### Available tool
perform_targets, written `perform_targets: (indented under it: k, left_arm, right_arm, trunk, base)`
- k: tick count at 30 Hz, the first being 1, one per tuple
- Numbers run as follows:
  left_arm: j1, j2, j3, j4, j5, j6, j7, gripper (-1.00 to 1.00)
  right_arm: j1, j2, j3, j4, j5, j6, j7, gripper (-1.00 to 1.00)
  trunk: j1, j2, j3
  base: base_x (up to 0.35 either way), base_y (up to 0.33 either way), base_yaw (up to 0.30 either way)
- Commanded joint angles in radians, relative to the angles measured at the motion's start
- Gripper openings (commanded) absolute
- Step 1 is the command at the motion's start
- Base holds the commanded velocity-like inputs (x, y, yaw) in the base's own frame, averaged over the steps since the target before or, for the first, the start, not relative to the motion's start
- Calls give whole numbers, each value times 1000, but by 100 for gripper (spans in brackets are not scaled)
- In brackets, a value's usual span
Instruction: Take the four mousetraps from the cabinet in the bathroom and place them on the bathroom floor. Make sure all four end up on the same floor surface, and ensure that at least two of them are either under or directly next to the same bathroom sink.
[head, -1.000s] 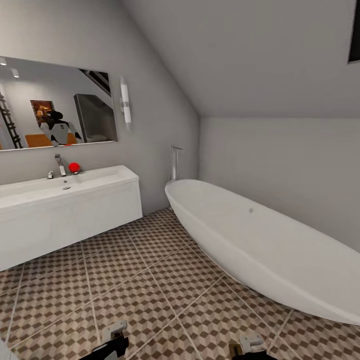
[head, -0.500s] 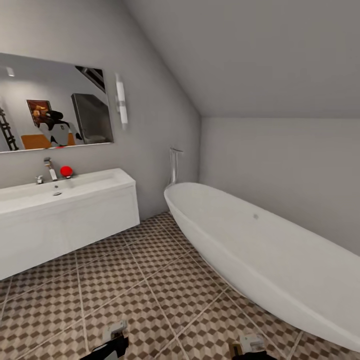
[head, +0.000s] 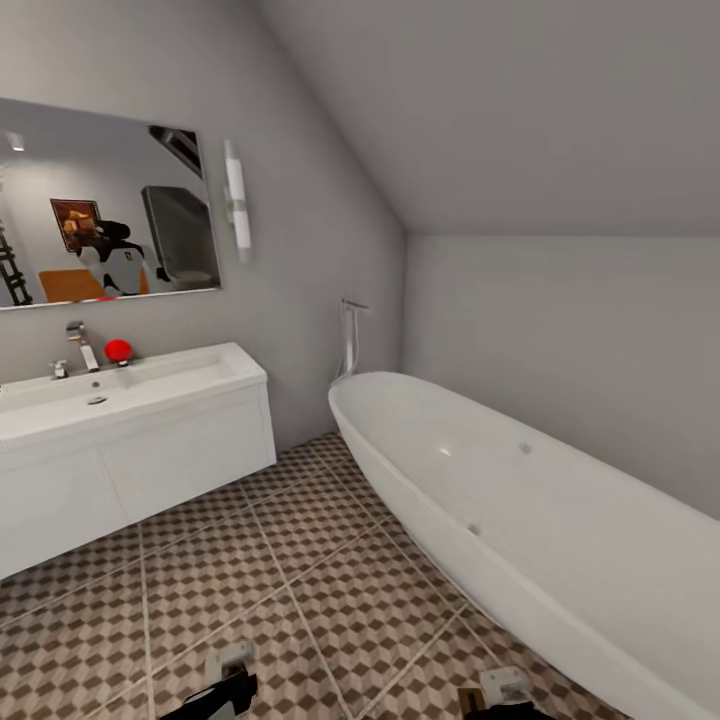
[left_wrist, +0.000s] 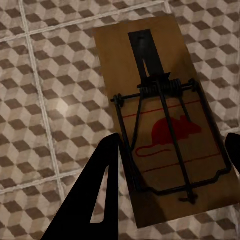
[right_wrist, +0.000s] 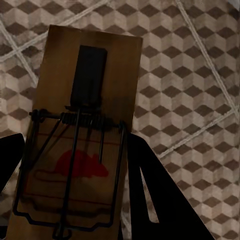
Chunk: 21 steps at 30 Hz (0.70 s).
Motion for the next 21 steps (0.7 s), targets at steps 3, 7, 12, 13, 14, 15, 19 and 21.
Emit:
perform_targets:
  k: [3,7,12,13,14,15,19,21]
  left_arm:
    - [0,0,-8,0,6,-1,6,-100]
    - [0,0,-8,0,6,-2,6,-100]
    - [0,0,-8,0,14,-3,6,-100]
    - [0,0,-8,0,16,-3,6,-100]
    - [0,0,-8,0,18,-3,6,-100]
    - [0,0,-8,0,20,-3,6,-100]
    - [0,0,-8,-1,27,-3,6,-100]
    - [0,0,-8,-2,27,-3,6,-100]
  right_arm:
    - [-1,0,2,2,6,1,-1,-100]
    - [-1,0,3,2,7,1,0,-100]
    - [-1,0,3,2,8,1,-1,-100]
    - [-1,0,3,2,8,1,-1,-100]
    - [-1,0,3,2,8,1,-1,-100]
    - [-1,0,3,2,8,1,-1,-100]
    - [-1,0,3,2,9,1,-4,-100]
    - [-1,0,3,2,9,1,-4,-100]
  trunk:
    - [1,-1,-1]
    - [1,-1,-1]
    - [1,-1,-1]
    - [1,-1,-1]
    - [1,-1,-1]
    - [1,-1,-1]
    - [1,-1,-1]
    - [1,-1,-1]
  base:
    - [318,0,193]
    - [318,0,251]
    - [318,-10,275]
    - [317,-41,277]
    - [312,-51,277]
    - [308,-55,277]
    - [268,-61,277]
    - [195,-65,278]
